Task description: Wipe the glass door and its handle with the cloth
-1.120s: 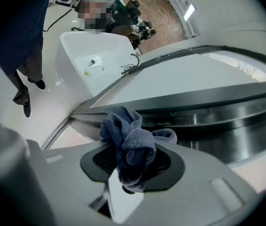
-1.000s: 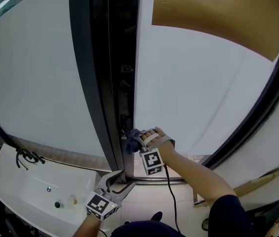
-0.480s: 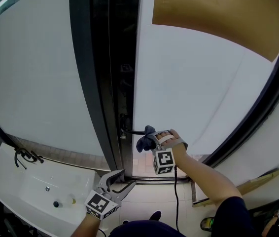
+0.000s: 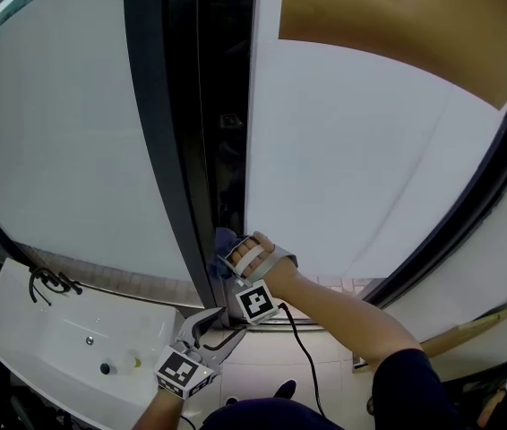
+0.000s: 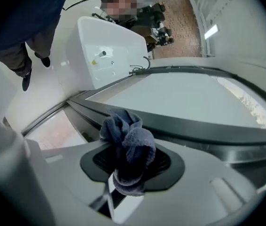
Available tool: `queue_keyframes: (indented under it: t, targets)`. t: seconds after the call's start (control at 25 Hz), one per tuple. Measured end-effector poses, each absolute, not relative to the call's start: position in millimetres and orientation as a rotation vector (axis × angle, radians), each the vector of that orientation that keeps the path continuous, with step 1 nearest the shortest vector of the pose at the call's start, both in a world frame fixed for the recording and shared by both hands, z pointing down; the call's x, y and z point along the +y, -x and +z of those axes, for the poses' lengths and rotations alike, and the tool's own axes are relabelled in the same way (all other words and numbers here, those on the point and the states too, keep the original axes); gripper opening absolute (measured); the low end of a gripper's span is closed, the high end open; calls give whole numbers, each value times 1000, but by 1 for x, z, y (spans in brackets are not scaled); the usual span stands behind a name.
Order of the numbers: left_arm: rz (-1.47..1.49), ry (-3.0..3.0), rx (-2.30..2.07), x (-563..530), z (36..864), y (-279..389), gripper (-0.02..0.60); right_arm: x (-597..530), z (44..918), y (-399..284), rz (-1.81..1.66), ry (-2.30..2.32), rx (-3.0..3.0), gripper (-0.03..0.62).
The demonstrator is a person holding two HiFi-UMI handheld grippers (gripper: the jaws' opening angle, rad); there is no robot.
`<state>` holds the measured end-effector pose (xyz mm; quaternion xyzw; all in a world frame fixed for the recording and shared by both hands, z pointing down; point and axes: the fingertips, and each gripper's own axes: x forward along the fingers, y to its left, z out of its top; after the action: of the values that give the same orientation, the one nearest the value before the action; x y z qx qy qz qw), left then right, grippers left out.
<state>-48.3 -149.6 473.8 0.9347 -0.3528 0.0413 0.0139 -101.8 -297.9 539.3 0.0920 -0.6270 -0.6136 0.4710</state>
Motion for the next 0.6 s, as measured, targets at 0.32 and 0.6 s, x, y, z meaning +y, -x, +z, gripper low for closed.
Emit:
queue_keyframes:
  t: [0.32,0.6]
  targets:
    - [132,-2873,-1137,-148,482,59,216,-341,562,108,-1571,-220,-1277,144]
    - [117,-2886,-1140,-151,480,62,216,-340,573,56,-1520,-202,-1259,143]
